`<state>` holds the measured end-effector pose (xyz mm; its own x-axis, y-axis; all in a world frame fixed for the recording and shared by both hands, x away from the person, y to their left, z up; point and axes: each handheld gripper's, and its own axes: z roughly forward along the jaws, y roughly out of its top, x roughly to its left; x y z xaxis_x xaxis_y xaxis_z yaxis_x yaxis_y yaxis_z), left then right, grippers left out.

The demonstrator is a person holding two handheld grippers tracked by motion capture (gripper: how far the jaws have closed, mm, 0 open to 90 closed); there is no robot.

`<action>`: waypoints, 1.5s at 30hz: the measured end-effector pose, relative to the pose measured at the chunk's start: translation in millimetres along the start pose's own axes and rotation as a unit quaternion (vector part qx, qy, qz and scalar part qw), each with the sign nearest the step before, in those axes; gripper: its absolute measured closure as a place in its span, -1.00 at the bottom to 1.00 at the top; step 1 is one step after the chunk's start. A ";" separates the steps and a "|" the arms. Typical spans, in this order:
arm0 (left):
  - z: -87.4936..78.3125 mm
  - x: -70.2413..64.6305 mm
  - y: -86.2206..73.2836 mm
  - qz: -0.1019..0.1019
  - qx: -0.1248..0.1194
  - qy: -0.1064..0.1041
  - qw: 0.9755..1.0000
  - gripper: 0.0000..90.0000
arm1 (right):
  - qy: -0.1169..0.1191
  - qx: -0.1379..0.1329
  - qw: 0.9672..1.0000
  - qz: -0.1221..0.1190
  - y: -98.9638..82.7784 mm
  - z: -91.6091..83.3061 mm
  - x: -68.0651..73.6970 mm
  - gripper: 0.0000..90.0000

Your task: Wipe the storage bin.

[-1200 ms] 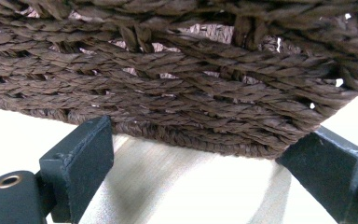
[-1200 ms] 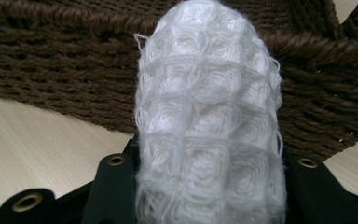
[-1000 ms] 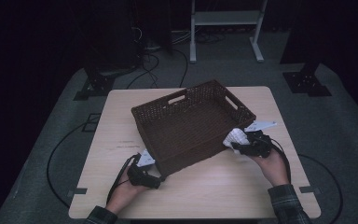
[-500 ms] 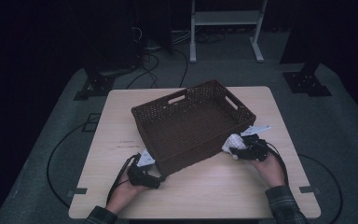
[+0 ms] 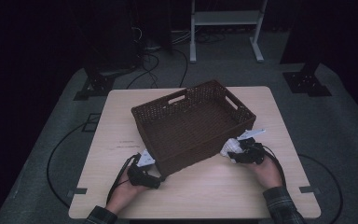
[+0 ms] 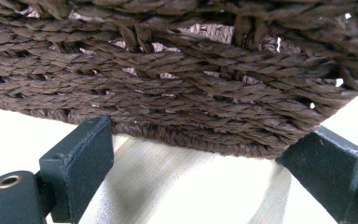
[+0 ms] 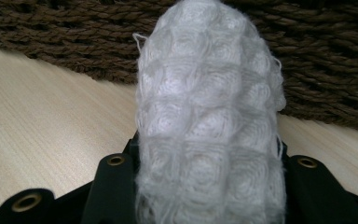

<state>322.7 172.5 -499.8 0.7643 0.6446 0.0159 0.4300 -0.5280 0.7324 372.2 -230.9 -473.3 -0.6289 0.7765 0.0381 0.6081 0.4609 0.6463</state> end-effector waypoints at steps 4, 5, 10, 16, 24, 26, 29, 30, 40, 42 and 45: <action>0.0 0.0 0.0 0.000 0.000 0.000 1.000 -0.80 | -0.002 0.000 1.000 -0.007 1.6 -2.0 1.8 0.19; 0.0 0.0 0.0 0.000 0.000 0.000 1.000 -0.80 | -0.001 -0.001 1.000 -0.006 2.4 -2.7 2.8 0.19; 0.0 0.1 0.0 0.000 0.000 0.000 1.000 -0.80 | 0.000 -0.008 1.000 -0.016 7.4 -7.8 7.5 0.19; 0.0 0.0 0.0 0.000 0.000 0.000 1.000 -0.80 | 0.003 -0.027 0.999 -0.028 14.8 -17.3 13.6 0.19; 0.0 0.1 0.0 0.000 0.000 0.000 1.000 -0.80 | 0.003 -0.045 0.998 -0.037 21.5 -27.0 18.4 0.19; 0.0 0.1 0.0 0.000 0.000 0.000 1.000 -0.80 | 0.003 -0.052 0.998 -0.039 23.4 -30.9 20.2 0.19; 0.0 0.1 0.0 0.000 0.000 0.000 1.000 -0.80 | 0.002 -0.057 0.997 -0.045 25.6 -34.7 22.1 0.19; 0.0 0.1 0.0 0.000 0.000 0.000 1.000 -0.80 | 0.002 -0.060 0.997 -0.044 26.5 -35.8 23.0 0.19; 0.1 0.1 0.0 0.000 0.000 0.000 1.000 -0.80 | 0.002 -0.069 0.996 -0.054 30.8 -41.8 27.3 0.19; 0.1 0.1 0.0 0.000 0.000 0.000 1.000 -0.80 | 0.003 -0.064 0.997 -0.052 29.9 -38.9 27.8 0.19; 0.1 0.1 0.0 0.000 0.000 0.000 1.000 -0.80 | 0.006 -0.057 0.997 -0.052 28.8 -34.5 27.9 0.19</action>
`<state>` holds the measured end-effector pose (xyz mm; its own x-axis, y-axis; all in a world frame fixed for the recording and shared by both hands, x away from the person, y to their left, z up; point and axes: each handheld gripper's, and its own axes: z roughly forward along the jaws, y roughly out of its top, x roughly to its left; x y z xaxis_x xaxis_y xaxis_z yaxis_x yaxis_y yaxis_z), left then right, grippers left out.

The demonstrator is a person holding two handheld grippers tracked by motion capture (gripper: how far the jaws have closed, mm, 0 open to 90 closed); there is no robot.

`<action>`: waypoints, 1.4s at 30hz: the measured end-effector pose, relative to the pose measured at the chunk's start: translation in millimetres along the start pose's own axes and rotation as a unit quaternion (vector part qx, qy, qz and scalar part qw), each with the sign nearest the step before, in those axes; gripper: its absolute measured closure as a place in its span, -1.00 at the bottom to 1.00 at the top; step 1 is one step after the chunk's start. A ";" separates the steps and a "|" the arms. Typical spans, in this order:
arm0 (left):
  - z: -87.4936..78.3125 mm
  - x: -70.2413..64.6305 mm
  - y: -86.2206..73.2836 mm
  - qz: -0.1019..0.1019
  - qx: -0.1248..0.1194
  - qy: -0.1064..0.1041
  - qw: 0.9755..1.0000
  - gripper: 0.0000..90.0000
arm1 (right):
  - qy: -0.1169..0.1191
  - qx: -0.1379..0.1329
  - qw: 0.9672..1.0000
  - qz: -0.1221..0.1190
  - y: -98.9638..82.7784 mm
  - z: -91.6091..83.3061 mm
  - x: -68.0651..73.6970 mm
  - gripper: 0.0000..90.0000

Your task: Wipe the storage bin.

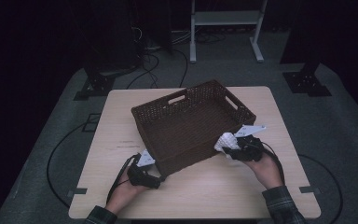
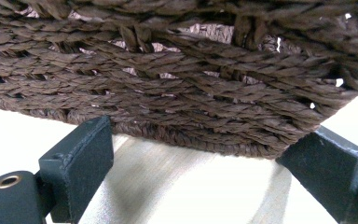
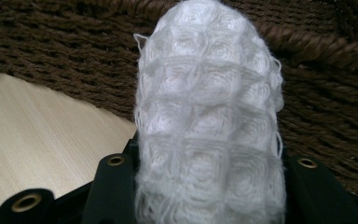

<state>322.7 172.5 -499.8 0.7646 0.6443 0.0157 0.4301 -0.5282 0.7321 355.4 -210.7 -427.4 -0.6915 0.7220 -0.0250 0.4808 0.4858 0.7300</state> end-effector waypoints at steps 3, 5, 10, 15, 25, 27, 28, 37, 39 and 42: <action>0.0 0.0 0.0 0.000 0.000 0.000 1.000 -0.80 | 0.002 0.005 1.000 0.001 -1.4 3.6 0.5 0.19; 0.0 0.0 0.0 0.000 0.000 0.000 1.000 -0.80 | 0.002 0.010 1.000 -0.001 -2.7 5.8 0.5 0.19; 0.0 0.0 0.0 0.000 0.000 0.000 1.000 -0.80 | 0.006 0.022 1.000 -0.001 -7.5 14.4 1.0 0.19; 0.0 0.0 0.0 0.000 0.000 0.000 1.000 -0.80 | 0.011 0.028 1.000 0.006 -11.1 20.0 0.6 0.19; 0.0 0.0 0.0 0.000 0.000 0.000 1.000 -0.80 | 0.020 0.050 0.998 0.013 -20.4 34.2 2.8 0.19; 0.0 0.0 0.0 0.000 0.000 0.000 1.000 -0.80 | 0.022 0.054 0.998 0.013 -21.7 36.2 2.5 0.19; 0.0 0.0 0.0 0.000 0.000 0.000 1.000 -0.80 | 0.022 0.054 0.998 0.015 -22.1 36.7 2.8 0.19; 0.0 0.0 0.0 0.000 0.000 0.000 1.000 -0.80 | 0.022 0.065 0.998 0.004 -23.5 40.8 7.5 0.19; 0.0 0.0 0.0 0.000 0.000 0.000 1.000 -0.80 | 0.021 0.064 0.998 0.004 -22.4 39.4 7.8 0.19; 0.0 0.0 0.0 0.000 0.000 0.000 1.000 -0.80 | 0.022 0.058 0.998 0.003 -19.6 36.2 9.5 0.19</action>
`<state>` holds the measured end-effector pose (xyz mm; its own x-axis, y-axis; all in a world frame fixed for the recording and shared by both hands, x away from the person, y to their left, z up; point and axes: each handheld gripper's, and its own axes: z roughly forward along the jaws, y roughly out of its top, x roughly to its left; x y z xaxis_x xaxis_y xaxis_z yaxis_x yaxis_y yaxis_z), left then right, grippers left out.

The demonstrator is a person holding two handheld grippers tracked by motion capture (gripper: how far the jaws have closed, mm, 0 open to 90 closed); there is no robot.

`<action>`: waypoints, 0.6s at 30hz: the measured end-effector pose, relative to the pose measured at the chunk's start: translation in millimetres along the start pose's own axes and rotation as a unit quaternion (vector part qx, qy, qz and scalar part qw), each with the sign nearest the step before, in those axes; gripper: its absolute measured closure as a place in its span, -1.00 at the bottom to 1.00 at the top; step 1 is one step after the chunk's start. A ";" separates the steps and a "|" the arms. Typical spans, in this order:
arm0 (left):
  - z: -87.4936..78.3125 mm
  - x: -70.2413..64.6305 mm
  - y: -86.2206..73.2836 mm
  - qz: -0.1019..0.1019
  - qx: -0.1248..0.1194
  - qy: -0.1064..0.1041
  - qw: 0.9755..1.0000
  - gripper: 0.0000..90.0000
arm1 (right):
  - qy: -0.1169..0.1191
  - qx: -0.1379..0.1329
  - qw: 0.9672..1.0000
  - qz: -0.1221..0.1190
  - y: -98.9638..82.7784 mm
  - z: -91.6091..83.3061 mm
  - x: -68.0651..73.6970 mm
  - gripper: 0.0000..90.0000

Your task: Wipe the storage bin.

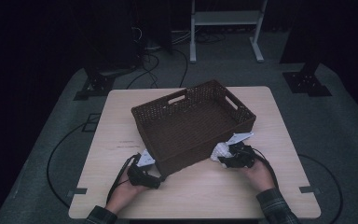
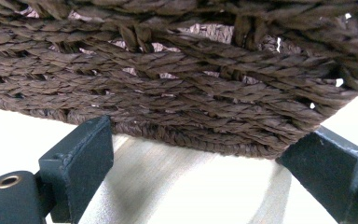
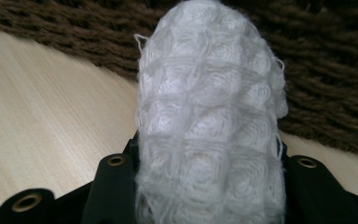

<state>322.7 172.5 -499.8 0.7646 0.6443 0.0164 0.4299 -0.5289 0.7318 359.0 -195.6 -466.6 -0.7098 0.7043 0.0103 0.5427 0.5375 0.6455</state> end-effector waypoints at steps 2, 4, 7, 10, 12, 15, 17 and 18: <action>0.0 0.0 0.0 0.000 0.000 0.000 1.000 -0.80 | -0.001 -0.005 1.000 -0.004 2.0 -2.5 1.1 0.19; 0.0 0.0 0.0 0.000 0.000 0.000 1.000 -0.80 | -0.003 -0.008 1.000 -0.008 4.1 -4.8 2.1 0.19; 0.0 0.0 0.0 0.000 0.000 0.000 1.000 -0.80 | -0.003 -0.017 1.000 -0.011 7.4 -9.9 2.9 0.20; 0.0 0.0 0.0 0.000 0.000 0.000 1.000 -0.80 | -0.004 -0.026 1.000 -0.012 10.4 -14.5 3.7 0.20; 0.0 0.0 0.0 0.000 0.000 0.000 1.000 -0.80 | -0.004 -0.030 0.999 -0.013 12.3 -17.6 4.6 0.19; 0.0 0.0 0.0 0.000 0.000 0.000 1.000 -0.80 | -0.004 -0.042 0.999 -0.015 15.0 -23.6 6.0 0.19; 0.0 0.0 0.0 0.000 0.000 0.000 1.000 -0.80 | -0.004 -0.047 0.999 -0.017 16.9 -26.8 6.4 0.19; 0.0 0.0 0.0 0.000 0.000 0.000 1.000 -0.80 | -0.004 -0.050 0.999 -0.019 17.8 -28.3 6.3 0.19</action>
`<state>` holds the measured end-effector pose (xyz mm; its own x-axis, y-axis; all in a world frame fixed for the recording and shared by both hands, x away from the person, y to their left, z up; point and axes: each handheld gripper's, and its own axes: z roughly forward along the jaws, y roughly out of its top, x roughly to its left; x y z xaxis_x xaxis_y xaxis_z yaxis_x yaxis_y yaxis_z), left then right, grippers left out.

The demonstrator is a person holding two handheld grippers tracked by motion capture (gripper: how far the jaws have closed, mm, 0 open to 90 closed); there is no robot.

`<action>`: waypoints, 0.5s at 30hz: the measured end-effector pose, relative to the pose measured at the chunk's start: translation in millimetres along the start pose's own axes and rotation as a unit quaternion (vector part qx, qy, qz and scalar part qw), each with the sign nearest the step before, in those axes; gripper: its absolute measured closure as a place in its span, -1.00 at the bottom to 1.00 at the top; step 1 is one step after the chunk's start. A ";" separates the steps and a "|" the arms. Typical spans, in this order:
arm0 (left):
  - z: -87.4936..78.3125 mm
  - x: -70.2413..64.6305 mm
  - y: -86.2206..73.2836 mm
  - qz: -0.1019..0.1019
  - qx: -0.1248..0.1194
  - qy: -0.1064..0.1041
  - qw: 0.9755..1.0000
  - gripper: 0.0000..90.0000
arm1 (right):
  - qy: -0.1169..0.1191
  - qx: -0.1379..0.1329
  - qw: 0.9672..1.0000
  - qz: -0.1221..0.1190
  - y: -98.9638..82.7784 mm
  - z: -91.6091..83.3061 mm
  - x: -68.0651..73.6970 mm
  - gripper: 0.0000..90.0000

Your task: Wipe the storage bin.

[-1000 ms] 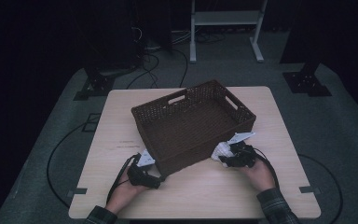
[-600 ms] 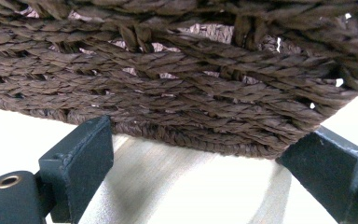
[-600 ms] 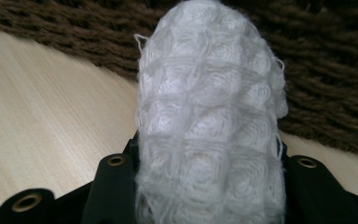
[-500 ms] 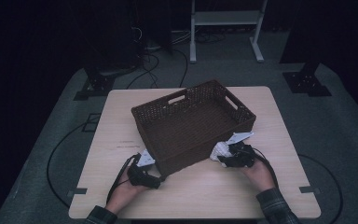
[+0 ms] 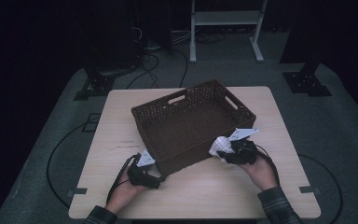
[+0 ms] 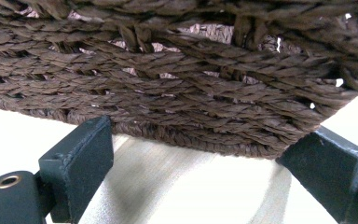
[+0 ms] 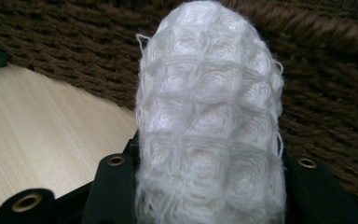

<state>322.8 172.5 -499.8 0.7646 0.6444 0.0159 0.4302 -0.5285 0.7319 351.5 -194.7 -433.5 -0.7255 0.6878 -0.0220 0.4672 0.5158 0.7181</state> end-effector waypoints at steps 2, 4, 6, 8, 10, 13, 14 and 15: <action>0.0 0.0 0.0 0.000 0.000 0.000 1.000 -0.80 | 0.000 -0.006 1.000 0.003 1.8 -2.6 1.0 0.19; 0.0 0.0 0.0 0.000 0.000 0.000 1.000 -0.80 | 0.000 -0.009 1.000 0.000 3.6 -5.2 1.2 0.19; 0.0 0.0 0.0 0.000 0.000 0.000 1.000 -0.80 | 0.001 -0.016 1.000 0.002 5.3 -7.7 2.3 0.19; 0.2 -0.2 0.0 -0.001 -0.001 0.000 1.000 -0.80 | 0.005 -0.024 1.000 0.003 7.4 -10.8 3.8 0.19; 0.1 -0.1 0.0 -0.001 -0.001 0.000 1.000 -0.80 | 0.006 -0.031 1.000 -0.002 9.7 -13.6 5.4 0.20; -0.1 0.1 0.0 0.001 0.001 0.000 1.000 -0.80 | 0.006 -0.034 0.999 -0.006 12.2 -15.8 7.7 0.20; -0.1 0.1 0.0 0.001 0.001 0.000 1.000 -0.80 | 0.004 -0.033 0.999 -0.009 12.4 -15.5 8.0 0.20; -0.1 0.1 0.0 0.001 0.001 0.000 1.000 -0.80 | 0.005 -0.031 0.999 -0.010 12.3 -14.9 8.0 0.20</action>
<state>322.8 172.6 -499.7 0.7653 0.6434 0.0173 0.4294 -0.5304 0.7309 343.9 -190.5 -414.4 -0.7391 0.6729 -0.0295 0.4208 0.4955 0.7599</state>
